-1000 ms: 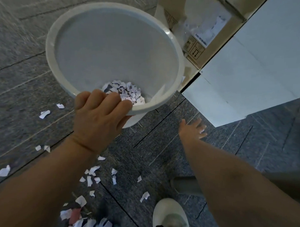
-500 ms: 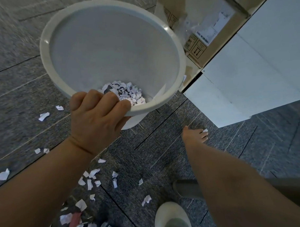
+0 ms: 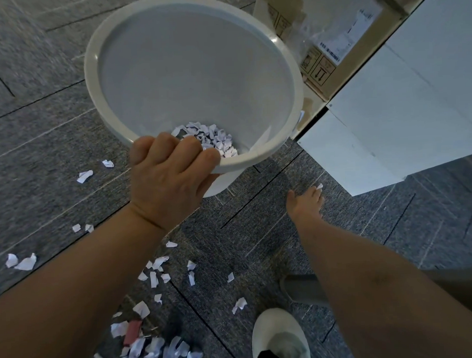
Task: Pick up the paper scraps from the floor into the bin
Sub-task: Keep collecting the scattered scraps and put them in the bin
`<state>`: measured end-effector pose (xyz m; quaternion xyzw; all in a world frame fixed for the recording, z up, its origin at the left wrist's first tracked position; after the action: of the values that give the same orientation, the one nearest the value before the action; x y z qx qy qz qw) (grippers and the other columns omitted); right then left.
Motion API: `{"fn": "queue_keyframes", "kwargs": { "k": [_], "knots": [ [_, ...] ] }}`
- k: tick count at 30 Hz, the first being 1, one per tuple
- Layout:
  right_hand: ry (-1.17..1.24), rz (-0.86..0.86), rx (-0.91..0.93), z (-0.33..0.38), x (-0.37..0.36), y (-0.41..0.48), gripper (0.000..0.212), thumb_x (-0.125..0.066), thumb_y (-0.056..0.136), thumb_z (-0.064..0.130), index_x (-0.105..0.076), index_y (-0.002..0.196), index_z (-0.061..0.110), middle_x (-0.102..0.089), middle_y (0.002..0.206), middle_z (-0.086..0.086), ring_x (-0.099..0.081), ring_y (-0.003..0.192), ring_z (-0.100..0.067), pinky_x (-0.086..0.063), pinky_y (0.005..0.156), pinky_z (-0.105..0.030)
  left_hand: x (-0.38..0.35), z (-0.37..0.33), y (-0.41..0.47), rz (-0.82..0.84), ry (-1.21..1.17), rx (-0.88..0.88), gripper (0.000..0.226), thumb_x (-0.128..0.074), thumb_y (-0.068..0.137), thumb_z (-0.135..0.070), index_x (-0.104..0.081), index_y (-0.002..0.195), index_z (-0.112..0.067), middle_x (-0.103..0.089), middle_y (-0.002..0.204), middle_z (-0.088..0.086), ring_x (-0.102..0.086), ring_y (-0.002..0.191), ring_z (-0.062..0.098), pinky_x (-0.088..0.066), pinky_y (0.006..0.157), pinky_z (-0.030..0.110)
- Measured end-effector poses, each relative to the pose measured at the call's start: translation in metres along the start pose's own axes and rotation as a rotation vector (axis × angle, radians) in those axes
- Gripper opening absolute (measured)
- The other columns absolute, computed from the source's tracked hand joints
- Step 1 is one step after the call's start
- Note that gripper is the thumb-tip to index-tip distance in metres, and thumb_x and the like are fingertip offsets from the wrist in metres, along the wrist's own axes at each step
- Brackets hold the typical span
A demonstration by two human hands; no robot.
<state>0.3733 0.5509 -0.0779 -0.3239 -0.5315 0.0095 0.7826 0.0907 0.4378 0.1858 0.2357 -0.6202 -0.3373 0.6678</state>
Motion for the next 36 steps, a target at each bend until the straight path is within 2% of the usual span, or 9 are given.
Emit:
{"fn": "queue_keyframes", "kwargs": {
  "k": [8,10,13,16,19,22,25,29,36],
  "knots": [
    [0.396,-0.370,0.336,0.089,0.105,-0.078,0.065,-0.039,0.097,0.036,-0.007,0.147,0.007,-0.008,0.156,-0.010,-0.010,0.141,-0.028,-0.011,0.112,-0.039,-0.004,0.000,0.003,0.226,-0.095,0.036,0.014,-0.056,0.082,-0.029,-0.047,0.086,-0.019,-0.060,0.074,0.005,-0.036,0.076,0.023,-0.026,0.068,0.035],
    [0.535,-0.545,0.544,0.123,0.162,-0.122,0.059,-0.036,0.098,0.031,-0.015,0.146,0.003,-0.016,0.153,-0.014,-0.014,0.141,-0.027,-0.004,0.109,-0.024,-0.005,0.000,0.005,0.367,-0.133,0.024,0.035,-0.071,0.067,-0.027,-0.048,0.091,-0.019,-0.061,0.081,0.006,-0.042,0.080,0.025,-0.028,0.073,0.036],
    [0.498,-0.634,0.949,0.179,0.212,-0.205,0.060,-0.032,0.096,0.037,-0.026,0.141,-0.003,-0.029,0.147,-0.021,-0.024,0.137,-0.030,-0.013,0.111,-0.029,0.006,0.009,0.001,0.509,-0.135,0.107,0.078,-0.087,0.041,-0.026,-0.049,0.109,-0.015,-0.062,0.105,0.014,-0.046,0.104,0.030,-0.038,0.095,0.054],
    [0.233,-0.476,1.231,0.219,0.186,-0.265,0.062,-0.036,0.094,0.037,-0.025,0.141,-0.003,-0.030,0.146,-0.023,-0.028,0.134,-0.034,-0.022,0.110,-0.039,0.029,0.020,-0.035,0.651,-0.124,0.246,0.086,-0.085,0.046,-0.024,-0.047,0.122,-0.008,-0.055,0.124,0.022,-0.041,0.123,0.037,-0.030,0.092,0.070],
    [-0.020,-0.298,1.260,0.225,0.132,-0.283,0.066,-0.033,0.091,0.044,-0.025,0.143,0.004,-0.020,0.151,-0.019,-0.024,0.135,-0.036,-0.025,0.109,-0.047,0.049,0.028,-0.101,0.891,-0.077,0.329,0.081,-0.071,0.074,-0.029,-0.030,0.142,-0.014,-0.027,0.149,0.018,-0.019,0.140,0.035,-0.012,0.108,0.061],
    [-0.018,-0.306,1.175,0.213,0.115,-0.293,0.059,-0.037,0.088,0.043,-0.039,0.137,0.010,-0.021,0.150,-0.020,-0.027,0.131,-0.041,-0.029,0.104,-0.053,0.073,0.040,-0.167,1.117,-0.038,0.428,0.075,-0.050,0.090,-0.033,-0.001,0.147,-0.024,0.006,0.156,0.006,0.009,0.142,0.026,0.004,0.113,0.050],
    [0.057,-0.371,1.237,0.195,0.099,-0.332,0.051,-0.044,0.088,0.033,-0.045,0.130,0.005,-0.033,0.144,-0.023,-0.034,0.126,-0.043,-0.034,0.099,-0.054,0.102,0.045,-0.221,1.170,-0.068,0.561,0.072,-0.045,0.092,-0.039,-0.002,0.147,-0.022,0.007,0.156,0.006,0.008,0.142,0.027,0.000,0.115,0.049],
    [-0.115,-0.207,1.399,0.155,0.005,-0.382,0.054,-0.041,0.084,0.034,-0.048,0.127,0.002,-0.045,0.135,-0.024,-0.043,0.121,-0.041,-0.036,0.098,-0.052,0.133,0.031,-0.297,1.223,-0.064,0.670,0.067,-0.040,0.093,-0.041,-0.004,0.147,-0.022,0.003,0.156,0.006,0.006,0.142,0.027,-0.005,0.115,0.047],
    [-0.652,0.190,1.231,0.026,-0.158,-0.385,0.063,-0.037,0.097,0.039,-0.005,0.148,0.020,0.003,0.156,-0.007,0.003,0.142,-0.025,-0.004,0.115,-0.038,0.174,-0.010,-0.437,1.317,-0.095,0.837,0.079,-0.039,0.088,-0.058,0.000,0.147,-0.022,0.007,0.156,0.006,0.010,0.142,0.032,-0.007,0.114,0.052]
  ]
}}
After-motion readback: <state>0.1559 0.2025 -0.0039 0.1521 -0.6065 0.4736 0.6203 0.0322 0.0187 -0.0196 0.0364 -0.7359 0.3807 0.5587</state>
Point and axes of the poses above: each hand's wrist, its own y-axis towards the middle knuckle, its own x-axis out of the back of the hand, z = x × y, the point moved 10 cm from there along y, towards the middle knuckle
